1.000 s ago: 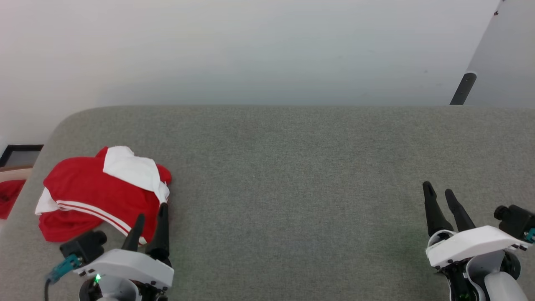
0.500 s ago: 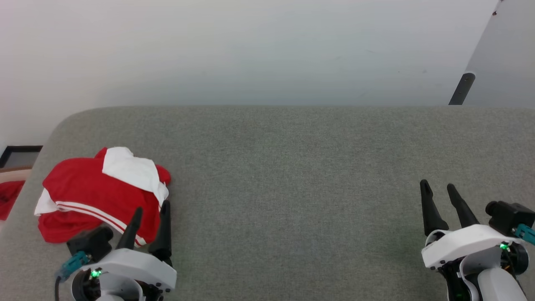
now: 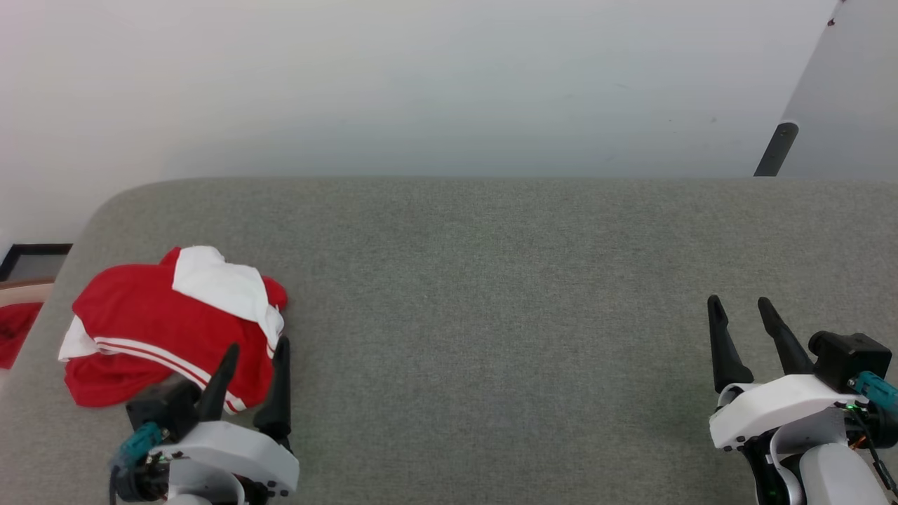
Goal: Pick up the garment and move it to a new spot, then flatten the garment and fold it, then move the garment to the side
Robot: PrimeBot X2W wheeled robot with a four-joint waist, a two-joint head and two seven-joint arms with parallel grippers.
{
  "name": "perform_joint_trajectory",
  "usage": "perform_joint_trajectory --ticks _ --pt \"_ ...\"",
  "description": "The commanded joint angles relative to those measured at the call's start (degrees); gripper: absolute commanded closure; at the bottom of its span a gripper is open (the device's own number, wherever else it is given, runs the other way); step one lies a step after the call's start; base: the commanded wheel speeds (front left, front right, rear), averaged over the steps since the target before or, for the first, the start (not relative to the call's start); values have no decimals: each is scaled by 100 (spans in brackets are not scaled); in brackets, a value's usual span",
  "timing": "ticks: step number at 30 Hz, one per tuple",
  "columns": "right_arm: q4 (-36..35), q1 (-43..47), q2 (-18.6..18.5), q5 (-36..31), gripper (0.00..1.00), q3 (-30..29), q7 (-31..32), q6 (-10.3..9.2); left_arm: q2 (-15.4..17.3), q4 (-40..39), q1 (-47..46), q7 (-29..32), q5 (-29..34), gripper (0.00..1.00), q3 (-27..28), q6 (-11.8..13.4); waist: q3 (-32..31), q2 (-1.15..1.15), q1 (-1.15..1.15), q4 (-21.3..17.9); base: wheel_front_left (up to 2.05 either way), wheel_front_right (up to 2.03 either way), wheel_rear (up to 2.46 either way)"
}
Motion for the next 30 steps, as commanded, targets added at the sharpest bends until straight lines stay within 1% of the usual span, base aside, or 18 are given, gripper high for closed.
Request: perform_joint_trajectory --ticks 1,14,20,30 --pt "-13 -125 2 -132 0 -43 -44 4 30 -18 -96 -53 127 0 19 -27 -3 0 0 2 0 0 0" --pt "6 -56 28 -750 0 -114 -217 4 -5 112 -99 -216 764 0 38 -121 -19 0 0 -22 0 0 0" --pt "3 -34 37 -1003 0 -176 -286 4 -43 135 -120 -289 952 0 109 -158 -34 0 0 -21 0 0 0" --pt "62 -129 29 -1280 0 -275 -390 4 -66 184 -145 -401 1319 0 193 -222 -24 0 0 -32 0 0 0"
